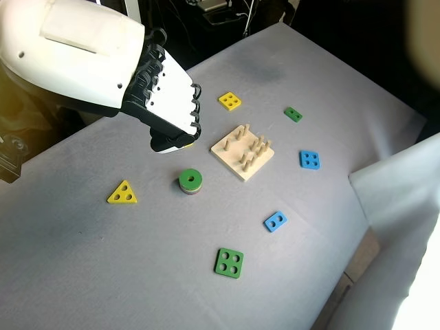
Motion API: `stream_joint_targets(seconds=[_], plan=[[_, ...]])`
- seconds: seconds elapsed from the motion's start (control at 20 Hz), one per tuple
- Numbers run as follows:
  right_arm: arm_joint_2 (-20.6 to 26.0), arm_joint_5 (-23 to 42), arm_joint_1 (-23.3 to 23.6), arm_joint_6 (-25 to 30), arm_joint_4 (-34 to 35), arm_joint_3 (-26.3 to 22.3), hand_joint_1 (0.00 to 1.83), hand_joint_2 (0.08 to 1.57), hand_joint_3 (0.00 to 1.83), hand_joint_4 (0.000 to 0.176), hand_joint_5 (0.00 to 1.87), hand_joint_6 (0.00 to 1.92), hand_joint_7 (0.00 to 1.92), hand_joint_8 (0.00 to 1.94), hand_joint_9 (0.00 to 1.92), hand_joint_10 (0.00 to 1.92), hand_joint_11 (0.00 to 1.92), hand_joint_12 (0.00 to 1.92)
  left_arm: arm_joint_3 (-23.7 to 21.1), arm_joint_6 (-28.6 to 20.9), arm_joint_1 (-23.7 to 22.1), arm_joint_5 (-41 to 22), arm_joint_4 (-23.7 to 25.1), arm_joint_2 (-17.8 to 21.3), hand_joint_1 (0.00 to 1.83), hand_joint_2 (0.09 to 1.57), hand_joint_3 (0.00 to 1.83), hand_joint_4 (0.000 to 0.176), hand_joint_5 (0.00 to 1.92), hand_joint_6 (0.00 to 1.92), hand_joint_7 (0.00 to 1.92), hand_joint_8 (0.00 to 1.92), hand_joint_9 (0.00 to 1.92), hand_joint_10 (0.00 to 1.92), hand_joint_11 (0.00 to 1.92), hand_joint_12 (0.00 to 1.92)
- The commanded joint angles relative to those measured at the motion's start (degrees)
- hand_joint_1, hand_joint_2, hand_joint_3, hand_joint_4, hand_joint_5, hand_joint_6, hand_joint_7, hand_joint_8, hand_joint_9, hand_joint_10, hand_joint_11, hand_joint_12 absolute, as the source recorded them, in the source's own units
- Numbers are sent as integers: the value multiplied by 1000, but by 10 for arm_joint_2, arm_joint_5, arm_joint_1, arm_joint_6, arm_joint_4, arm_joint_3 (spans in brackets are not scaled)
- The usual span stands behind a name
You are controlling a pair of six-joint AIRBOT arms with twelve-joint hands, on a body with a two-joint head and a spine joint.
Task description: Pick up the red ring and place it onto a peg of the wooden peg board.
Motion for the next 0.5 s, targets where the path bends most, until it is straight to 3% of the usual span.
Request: stream_joint_targets(seconds=[0.0,0.1,0.45], plan=[[1,-5,9,2,20,-2,50,1287,6,0,467,14,507,2,433,28,0,1008,2,0,-5,-3,-29,2,460,1571,71,0,857,1921,977,1921,997,1921,1079,1921],[1,-5,9,-1,20,-3,9,1286,3,0,424,2,463,0,398,8,0,960,3,0,-5,-3,-29,1,455,1571,71,0,861,1921,975,1921,989,1921,1070,1921],[-7,-44,-3,-34,20,-11,0,1153,0,0,163,2,151,3,132,1,0,311,-3,0,-4,-2,-29,1,469,1571,68,0,897,1921,1006,1921,1014,1921,1110,1921]])
